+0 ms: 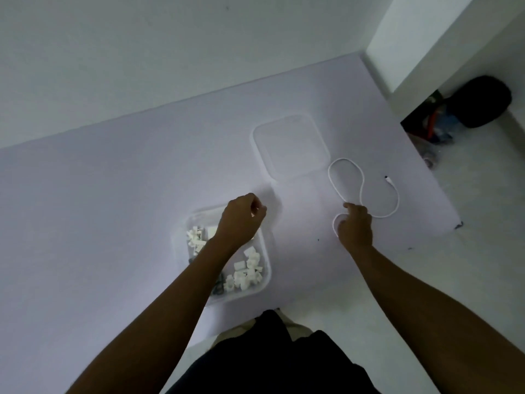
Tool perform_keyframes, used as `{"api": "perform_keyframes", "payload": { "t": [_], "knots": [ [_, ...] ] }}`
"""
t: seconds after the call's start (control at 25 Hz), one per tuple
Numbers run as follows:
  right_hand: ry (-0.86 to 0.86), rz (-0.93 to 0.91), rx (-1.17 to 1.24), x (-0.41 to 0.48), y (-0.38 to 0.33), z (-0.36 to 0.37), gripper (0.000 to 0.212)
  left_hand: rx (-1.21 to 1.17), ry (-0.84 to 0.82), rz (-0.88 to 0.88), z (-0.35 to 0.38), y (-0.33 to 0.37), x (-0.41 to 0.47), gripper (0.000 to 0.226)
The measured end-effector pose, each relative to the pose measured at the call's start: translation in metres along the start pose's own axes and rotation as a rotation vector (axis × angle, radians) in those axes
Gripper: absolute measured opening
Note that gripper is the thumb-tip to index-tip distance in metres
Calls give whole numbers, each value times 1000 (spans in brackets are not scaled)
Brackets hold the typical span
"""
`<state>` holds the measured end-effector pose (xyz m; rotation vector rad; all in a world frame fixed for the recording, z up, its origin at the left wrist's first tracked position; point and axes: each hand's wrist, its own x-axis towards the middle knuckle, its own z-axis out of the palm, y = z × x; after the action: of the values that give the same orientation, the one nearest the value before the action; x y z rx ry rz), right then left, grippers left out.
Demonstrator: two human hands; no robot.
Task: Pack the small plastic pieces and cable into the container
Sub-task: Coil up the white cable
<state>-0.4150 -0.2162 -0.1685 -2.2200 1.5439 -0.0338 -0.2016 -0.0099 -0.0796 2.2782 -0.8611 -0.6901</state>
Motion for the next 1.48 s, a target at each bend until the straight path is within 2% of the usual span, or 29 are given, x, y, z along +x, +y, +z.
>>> {"api": "perform_keyframes", "payload": {
  "t": [0.12,0.28,0.36,0.44,0.56,0.64,0.8,0.88,1.04,1.12,1.2,1.24,1.36,1.44,1.48],
  "knots": [
    [-85,-3,-96,16,17,2,37,-41,-96,61,24,20,9,17],
    [-99,-40,-46,21,13,2,5,-85,-166,71,46,31,11,15],
    [-152,-13,111,16,-6,-12,20,-56,-184,80,47,34,9,19],
    [-337,58,334,4,-42,-46,33,-6,-200,116,41,40,7,39],
    [-621,199,833,-21,-99,-119,30,-2,-200,192,21,58,8,67],
    [-739,111,1106,-44,-126,-173,27,-84,-178,292,1,77,8,61],
    [-876,-219,1577,-87,-189,-263,25,-283,-189,440,-41,130,3,16],
    [-845,-326,1720,-98,-216,-292,25,-336,-178,470,-57,152,-3,21],
    [-852,-439,1786,-117,-258,-334,28,-437,51,500,-101,186,-11,52],
    [-878,-539,1765,-127,-275,-343,28,-435,69,509,-122,196,-10,45],
    [-815,-668,1739,-135,-291,-351,27,-381,-13,529,-142,199,-18,24],
    [-724,-731,1720,-135,-297,-355,25,-373,-71,523,-151,201,-26,23],
    [-266,-917,1546,-126,-311,-368,23,-422,-132,522,-198,201,-58,25],
    [54,-1001,1257,-116,-318,-372,22,-503,-110,536,-236,203,-80,19],
    [141,-1026,1104,-112,-320,-372,22,-542,-104,545,-256,204,-89,17]
  ]
}}
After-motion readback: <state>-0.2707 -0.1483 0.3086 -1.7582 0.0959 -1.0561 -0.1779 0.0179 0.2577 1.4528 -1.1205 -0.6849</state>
